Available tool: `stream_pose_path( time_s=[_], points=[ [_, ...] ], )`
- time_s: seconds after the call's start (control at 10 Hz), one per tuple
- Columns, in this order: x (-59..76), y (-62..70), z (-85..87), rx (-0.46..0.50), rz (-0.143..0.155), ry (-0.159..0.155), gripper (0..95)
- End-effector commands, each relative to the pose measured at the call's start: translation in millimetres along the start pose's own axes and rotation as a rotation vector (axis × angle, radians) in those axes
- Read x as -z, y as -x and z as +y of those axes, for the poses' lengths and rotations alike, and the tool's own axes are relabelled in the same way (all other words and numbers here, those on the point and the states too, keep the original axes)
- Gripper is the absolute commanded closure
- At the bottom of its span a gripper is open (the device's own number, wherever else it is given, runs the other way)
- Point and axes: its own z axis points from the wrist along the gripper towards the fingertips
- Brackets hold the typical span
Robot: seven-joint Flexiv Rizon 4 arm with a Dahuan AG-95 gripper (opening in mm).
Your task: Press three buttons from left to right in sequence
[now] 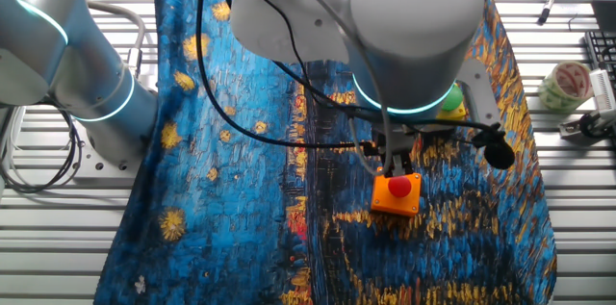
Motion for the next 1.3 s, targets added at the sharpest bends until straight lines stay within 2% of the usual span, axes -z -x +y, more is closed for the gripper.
stream_pose_path(
  time_s=[0.1, 0.3, 0.8, 1.1, 1.3],
  points=[
    [0.5, -0.1, -0.3, -0.043, 0.026, -0.023, 95.0],
    [0.5, -0.1, -0.3, -0.052, 0.045, -0.015, 95.0],
    [0.5, -0.1, -0.3, -0.058, 0.04, 0.001, 95.0],
    [0.6, -0.1, -0.3, -0.06, 0.029, -0.004, 95.0],
    [0.2, 0.4, 0.0, -0.067, 0.032, -0.008, 95.0]
  ],
)
